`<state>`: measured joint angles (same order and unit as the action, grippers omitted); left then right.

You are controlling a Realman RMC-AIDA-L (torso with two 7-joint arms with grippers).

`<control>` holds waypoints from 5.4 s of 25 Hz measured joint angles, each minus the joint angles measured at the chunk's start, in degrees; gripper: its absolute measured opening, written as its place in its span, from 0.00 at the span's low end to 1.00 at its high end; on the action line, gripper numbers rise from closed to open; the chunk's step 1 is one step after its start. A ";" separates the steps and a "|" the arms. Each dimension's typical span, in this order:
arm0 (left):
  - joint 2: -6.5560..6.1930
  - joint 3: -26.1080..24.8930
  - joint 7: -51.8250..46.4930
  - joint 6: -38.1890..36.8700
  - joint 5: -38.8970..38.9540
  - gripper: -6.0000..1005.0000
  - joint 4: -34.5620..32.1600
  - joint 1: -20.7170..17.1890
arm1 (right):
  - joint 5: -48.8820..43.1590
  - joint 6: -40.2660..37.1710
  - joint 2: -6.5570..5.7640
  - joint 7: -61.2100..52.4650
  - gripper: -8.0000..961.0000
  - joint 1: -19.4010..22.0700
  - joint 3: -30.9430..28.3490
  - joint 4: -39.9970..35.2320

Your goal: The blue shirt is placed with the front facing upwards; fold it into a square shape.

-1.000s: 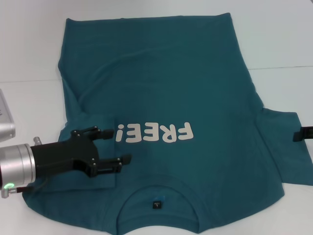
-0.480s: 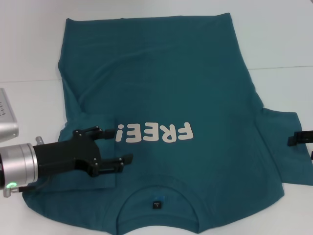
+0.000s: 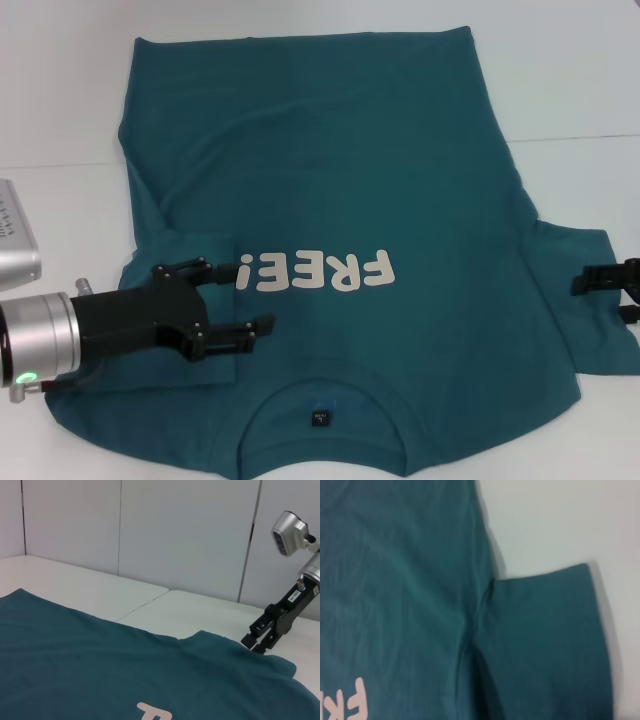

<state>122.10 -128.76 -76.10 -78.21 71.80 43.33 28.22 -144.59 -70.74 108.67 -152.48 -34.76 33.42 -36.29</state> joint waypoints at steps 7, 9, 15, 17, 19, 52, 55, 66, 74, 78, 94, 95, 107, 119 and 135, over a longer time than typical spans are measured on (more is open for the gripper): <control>0.06 0.00 0.19 0.00 0.00 0.86 0.00 -0.01 | 1.03 -0.66 0.24 -0.06 0.97 -0.49 -0.51 -0.03; 0.06 0.00 0.24 0.00 0.01 0.86 0.00 -0.01 | 1.33 -0.64 0.23 -0.29 0.96 -0.36 -0.56 -0.11; 0.12 0.00 0.32 0.00 0.01 0.86 0.00 0.06 | 1.29 -0.15 0.11 -0.08 0.90 0.05 -0.59 -0.08; 0.14 0.00 0.36 0.02 0.01 0.86 0.00 0.14 | 1.23 -0.11 0.19 0.09 0.83 0.12 -0.37 -0.34; 0.19 0.00 0.42 0.06 0.01 0.86 0.00 0.27 | 1.21 -0.08 0.25 0.59 0.76 0.16 -0.18 -0.50; 0.41 0.00 0.69 0.70 0.01 0.86 0.00 0.61 | 1.35 -4.75 0.49 2.39 0.01 1.14 -0.72 -7.25; 0.43 -0.05 0.69 0.70 0.01 0.86 0.00 0.61 | 1.37 -5.26 0.26 2.20 0.01 1.44 -0.73 -8.24; 0.50 -0.20 0.69 0.63 0.13 0.86 0.00 0.61 | 1.38 -5.42 -0.56 2.30 0.01 2.99 -1.87 -9.28; 0.50 -0.38 0.69 0.28 0.23 0.86 0.17 0.60 | 1.43 -6.64 -0.79 2.26 0.01 3.94 -3.38 -12.22; 0.50 -0.38 0.69 0.25 0.22 0.86 0.24 0.60 | 1.43 -7.56 -1.03 2.27 0.01 3.93 -3.78 -13.81; 0.40 -0.30 0.23 -0.45 0.20 0.86 0.71 0.88 | 1.07 -8.25 -2.05 2.21 0.02 2.44 -4.65 -16.57; 0.40 -0.28 0.20 -0.45 0.19 0.86 0.71 0.92 | 1.06 -8.37 -2.07 2.21 0.03 2.30 -4.72 -16.69; 0.31 -0.09 0.16 -0.56 0.02 0.86 0.70 0.89 | -1.21 -10.99 -2.04 2.12 0.05 -0.79 -4.69 -18.84; 0.14 0.00 0.18 -0.63 0.01 0.86 1.24 0.96 | -1.41 -16.21 -1.03 0.48 0.07 -5.99 -3.00 -20.87; 0.32 -0.21 0.54 -1.00 0.19 0.86 1.41 0.94 | -6.56 -11.06 3.27 -2.22 0.10 -17.96 9.72 -12.32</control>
<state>122.43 -128.96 -75.56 -79.21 71.99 44.74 29.16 -151.15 -81.80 111.93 -154.70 -52.72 43.14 -48.61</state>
